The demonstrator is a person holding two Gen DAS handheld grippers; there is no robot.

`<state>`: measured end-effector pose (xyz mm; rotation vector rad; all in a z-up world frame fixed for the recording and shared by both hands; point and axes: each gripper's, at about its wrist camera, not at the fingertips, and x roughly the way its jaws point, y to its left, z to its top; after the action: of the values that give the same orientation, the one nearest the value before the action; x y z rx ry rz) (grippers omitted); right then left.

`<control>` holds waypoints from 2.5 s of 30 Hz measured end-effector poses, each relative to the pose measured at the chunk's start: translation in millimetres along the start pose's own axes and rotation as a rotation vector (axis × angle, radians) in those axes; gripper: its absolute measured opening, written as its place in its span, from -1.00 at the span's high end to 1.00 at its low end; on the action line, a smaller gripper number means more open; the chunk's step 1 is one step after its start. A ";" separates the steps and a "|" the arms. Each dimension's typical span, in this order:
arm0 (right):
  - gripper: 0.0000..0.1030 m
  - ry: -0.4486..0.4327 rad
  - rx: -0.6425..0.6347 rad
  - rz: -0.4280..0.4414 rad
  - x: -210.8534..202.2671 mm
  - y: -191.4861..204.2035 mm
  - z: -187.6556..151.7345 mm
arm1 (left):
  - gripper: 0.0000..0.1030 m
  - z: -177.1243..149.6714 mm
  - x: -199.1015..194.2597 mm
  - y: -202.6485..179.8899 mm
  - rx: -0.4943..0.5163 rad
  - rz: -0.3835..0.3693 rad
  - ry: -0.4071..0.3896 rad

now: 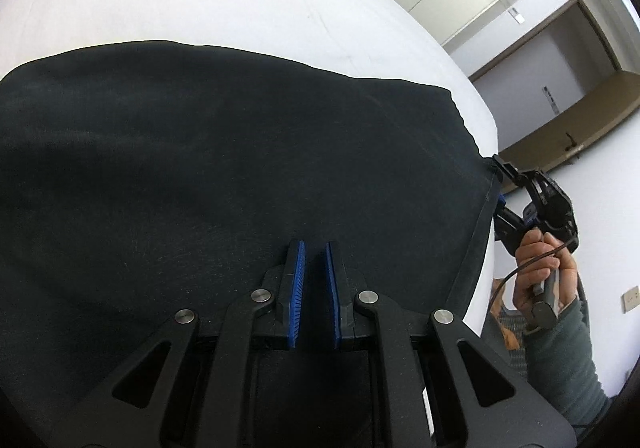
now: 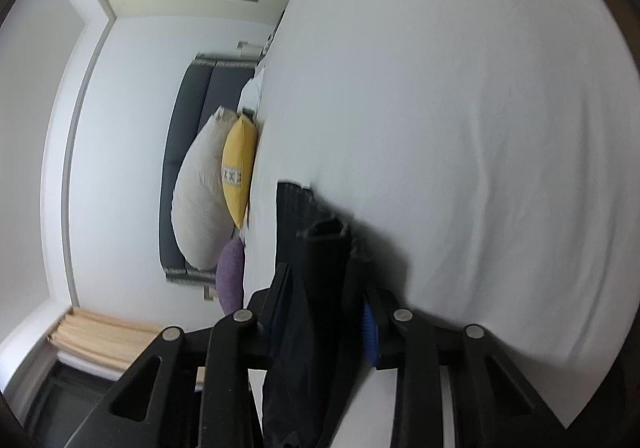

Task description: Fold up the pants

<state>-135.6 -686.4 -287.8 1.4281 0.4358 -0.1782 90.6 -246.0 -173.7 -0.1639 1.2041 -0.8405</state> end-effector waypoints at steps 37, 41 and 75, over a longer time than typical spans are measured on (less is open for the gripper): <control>0.91 0.158 -1.404 -0.533 136.0 163.4 -264.5 | -0.25 0.4 -47.8 41.4 -0.315 -0.223 -0.007; 0.90 0.092 -1.478 -0.529 126.7 175.7 -276.8 | -0.55 9.3 -53.5 37.6 -0.337 -0.249 -0.018; 0.90 0.293 -1.826 -0.371 162.4 196.8 -435.5 | 0.85 0.7 -118.1 136.6 -0.284 -0.106 0.095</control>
<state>5.5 -208.7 -206.5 -0.4407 0.7756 0.1509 145.1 -74.6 -156.9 -0.4257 1.4111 -0.7727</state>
